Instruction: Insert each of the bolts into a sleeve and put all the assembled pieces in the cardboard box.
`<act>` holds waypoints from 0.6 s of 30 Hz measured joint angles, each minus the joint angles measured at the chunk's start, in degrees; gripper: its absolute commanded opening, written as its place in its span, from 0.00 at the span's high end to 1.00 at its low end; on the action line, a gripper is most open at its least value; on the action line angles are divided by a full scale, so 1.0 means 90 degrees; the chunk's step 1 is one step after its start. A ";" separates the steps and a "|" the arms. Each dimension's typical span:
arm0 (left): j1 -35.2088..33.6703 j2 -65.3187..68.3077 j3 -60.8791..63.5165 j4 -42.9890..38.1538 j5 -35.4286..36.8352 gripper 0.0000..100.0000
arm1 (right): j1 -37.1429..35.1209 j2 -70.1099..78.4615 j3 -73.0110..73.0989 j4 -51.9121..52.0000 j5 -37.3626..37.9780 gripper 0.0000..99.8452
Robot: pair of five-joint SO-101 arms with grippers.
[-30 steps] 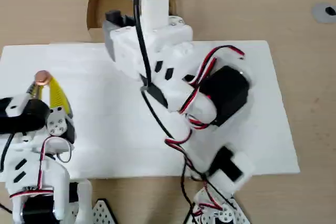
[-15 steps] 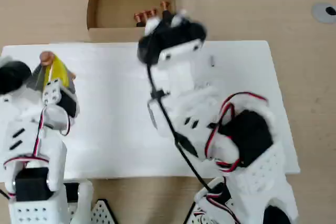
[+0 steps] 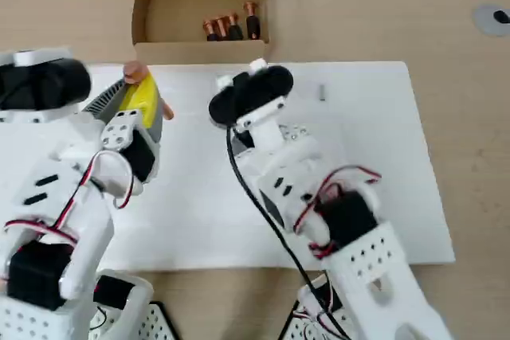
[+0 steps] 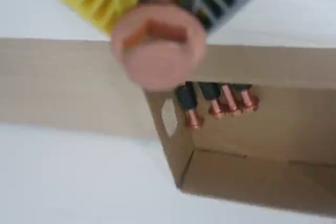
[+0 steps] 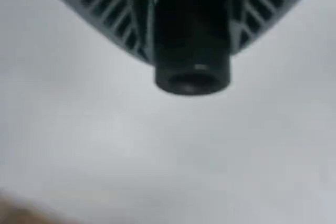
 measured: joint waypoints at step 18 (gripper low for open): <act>0.0606 0.0010 -0.1094 0.1348 0.0645 1.00 | -0.2208 -0.4933 0.2803 -0.0928 0.0127 0.99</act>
